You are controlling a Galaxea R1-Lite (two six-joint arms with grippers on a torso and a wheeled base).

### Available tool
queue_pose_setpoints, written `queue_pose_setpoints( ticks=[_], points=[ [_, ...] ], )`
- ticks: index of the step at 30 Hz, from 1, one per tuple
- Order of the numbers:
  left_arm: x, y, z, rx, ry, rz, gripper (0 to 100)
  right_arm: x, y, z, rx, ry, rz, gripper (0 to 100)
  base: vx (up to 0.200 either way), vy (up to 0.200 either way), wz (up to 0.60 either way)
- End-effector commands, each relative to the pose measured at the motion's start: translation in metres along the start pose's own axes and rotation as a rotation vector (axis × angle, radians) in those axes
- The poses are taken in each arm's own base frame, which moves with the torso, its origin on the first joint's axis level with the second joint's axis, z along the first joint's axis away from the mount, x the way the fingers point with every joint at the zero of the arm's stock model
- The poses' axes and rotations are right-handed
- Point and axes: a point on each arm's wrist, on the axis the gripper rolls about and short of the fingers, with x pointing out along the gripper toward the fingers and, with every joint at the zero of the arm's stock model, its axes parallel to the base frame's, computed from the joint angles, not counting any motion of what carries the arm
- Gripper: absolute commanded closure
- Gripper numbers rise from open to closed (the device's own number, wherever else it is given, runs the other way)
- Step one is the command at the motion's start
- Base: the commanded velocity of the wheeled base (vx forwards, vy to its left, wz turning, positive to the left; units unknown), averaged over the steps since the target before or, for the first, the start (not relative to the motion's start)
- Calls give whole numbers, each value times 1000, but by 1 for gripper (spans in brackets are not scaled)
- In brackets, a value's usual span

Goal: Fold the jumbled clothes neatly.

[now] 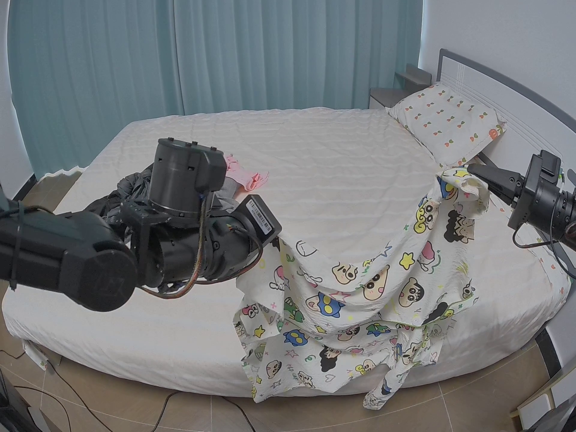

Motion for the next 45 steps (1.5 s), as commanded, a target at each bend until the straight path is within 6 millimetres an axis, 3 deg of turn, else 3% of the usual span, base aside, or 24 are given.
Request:
queue_pose_setpoints(
  ticks=[1,9,14,15,25,29,34,37,39,41,44,45],
  points=[
    [32,6,0,-3,8,38,100,21,-20,1,26,10,-44,100,200,0,0],
    [70,17,11,7,-13,72,100,41,-39,4,43,8,-85,100,200,0,0],
    [101,28,14,56,-19,99,100,58,-60,2,56,4,-142,100,160,0,0],
    [116,35,16,66,-22,115,100,66,-74,-3,47,16,-168,100,0,0,0],
    [171,74,35,95,-63,174,100,112,-141,-15,31,-40,-280,100,0,0,0],
    [204,95,34,105,-29,236,100,136,-171,-21,46,-21,-299,100,0,0,0],
    [229,97,47,95,-31,264,100,159,-193,-22,42,-34,-301,100,0,0,0],
    [245,139,26,92,39,412,100,171,-204,-19,28,-81,-319,100,0,0,0],
    [257,176,6,92,105,540,100,180,-211,-17,17,-111,-329,100,0,0,0],
    [260,193,-5,90,148,600,100,183,-214,-16,14,-120,-330,100,0,0,0],
    [261,234,-34,83,293,769,100,188,-217,-13,3,-147,-330,100,0,0,0],
    [260,240,-38,80,313,796,100,188,-217,-12,3,-147,-330,0,0,0,0]
  ],
)
